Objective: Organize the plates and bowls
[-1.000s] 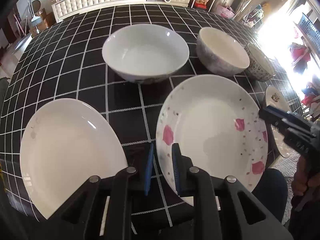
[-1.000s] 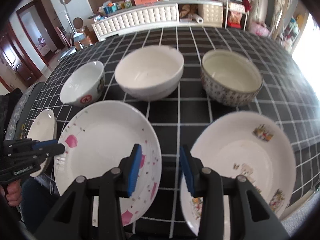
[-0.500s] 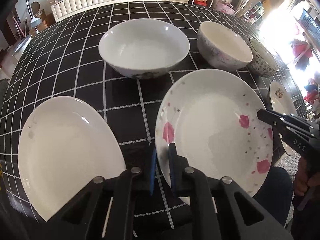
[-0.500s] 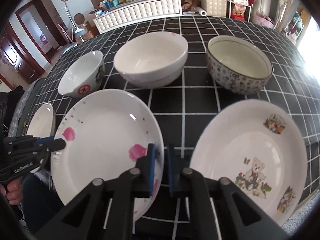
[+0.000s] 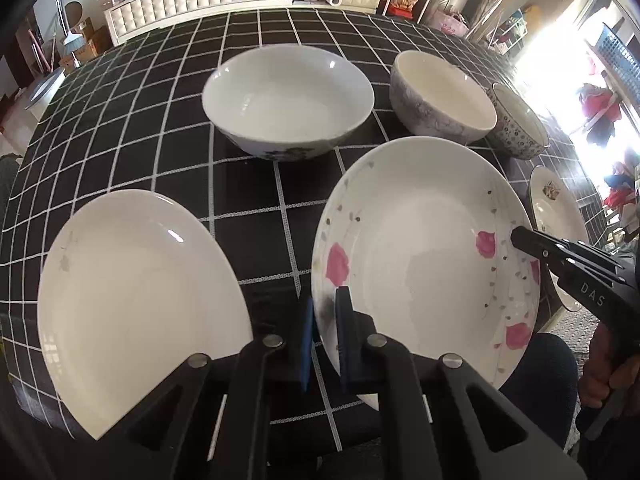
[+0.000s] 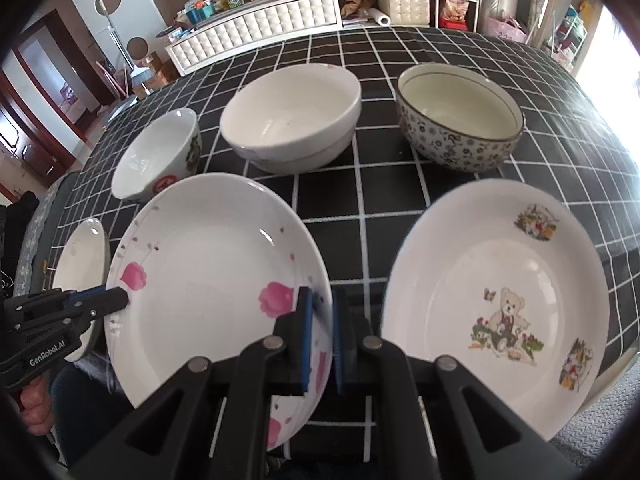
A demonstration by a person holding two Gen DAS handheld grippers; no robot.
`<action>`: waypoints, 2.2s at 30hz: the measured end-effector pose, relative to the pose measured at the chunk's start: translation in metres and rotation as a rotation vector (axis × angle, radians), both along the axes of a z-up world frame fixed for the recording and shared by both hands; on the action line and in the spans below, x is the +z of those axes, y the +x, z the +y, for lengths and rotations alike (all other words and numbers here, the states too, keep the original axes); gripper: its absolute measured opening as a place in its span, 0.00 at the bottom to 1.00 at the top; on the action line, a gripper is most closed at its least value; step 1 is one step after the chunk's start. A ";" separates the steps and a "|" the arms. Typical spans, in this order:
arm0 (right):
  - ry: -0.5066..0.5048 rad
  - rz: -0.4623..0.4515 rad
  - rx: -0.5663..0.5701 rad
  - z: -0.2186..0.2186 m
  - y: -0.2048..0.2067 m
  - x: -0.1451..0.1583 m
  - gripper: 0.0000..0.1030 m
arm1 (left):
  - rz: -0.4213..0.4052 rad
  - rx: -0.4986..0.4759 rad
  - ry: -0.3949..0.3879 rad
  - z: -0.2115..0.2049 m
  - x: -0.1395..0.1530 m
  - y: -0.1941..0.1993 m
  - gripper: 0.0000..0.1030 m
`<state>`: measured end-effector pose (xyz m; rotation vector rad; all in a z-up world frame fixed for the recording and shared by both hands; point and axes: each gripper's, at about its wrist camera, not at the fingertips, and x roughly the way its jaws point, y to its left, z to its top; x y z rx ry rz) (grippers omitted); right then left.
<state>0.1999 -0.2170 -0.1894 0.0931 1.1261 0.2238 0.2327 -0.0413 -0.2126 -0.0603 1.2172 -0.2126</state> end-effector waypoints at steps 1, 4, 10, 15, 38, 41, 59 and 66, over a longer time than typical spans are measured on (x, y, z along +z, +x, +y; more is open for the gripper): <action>-0.002 -0.005 0.001 0.001 -0.001 0.003 0.12 | -0.004 0.001 0.001 0.001 0.002 -0.001 0.09; 0.011 -0.007 -0.001 0.004 -0.002 0.008 0.12 | -0.016 0.012 -0.003 0.005 0.010 -0.005 0.09; 0.036 -0.019 0.018 0.021 -0.001 0.022 0.12 | -0.048 0.047 0.000 0.022 0.028 -0.017 0.09; 0.037 -0.024 0.065 0.047 -0.001 0.030 0.12 | -0.073 0.092 0.011 0.048 0.041 -0.030 0.09; 0.003 0.011 0.291 0.192 0.015 0.018 0.12 | -0.051 0.329 0.048 0.183 0.039 -0.070 0.09; -0.003 0.018 0.296 0.200 0.013 0.015 0.12 | -0.044 0.339 0.050 0.191 0.035 -0.070 0.09; -0.057 0.043 0.315 0.222 0.016 -0.002 0.12 | -0.014 0.365 0.027 0.208 0.014 -0.063 0.08; -0.103 0.015 0.324 0.223 0.019 -0.007 0.14 | -0.020 0.361 0.009 0.208 0.013 -0.066 0.08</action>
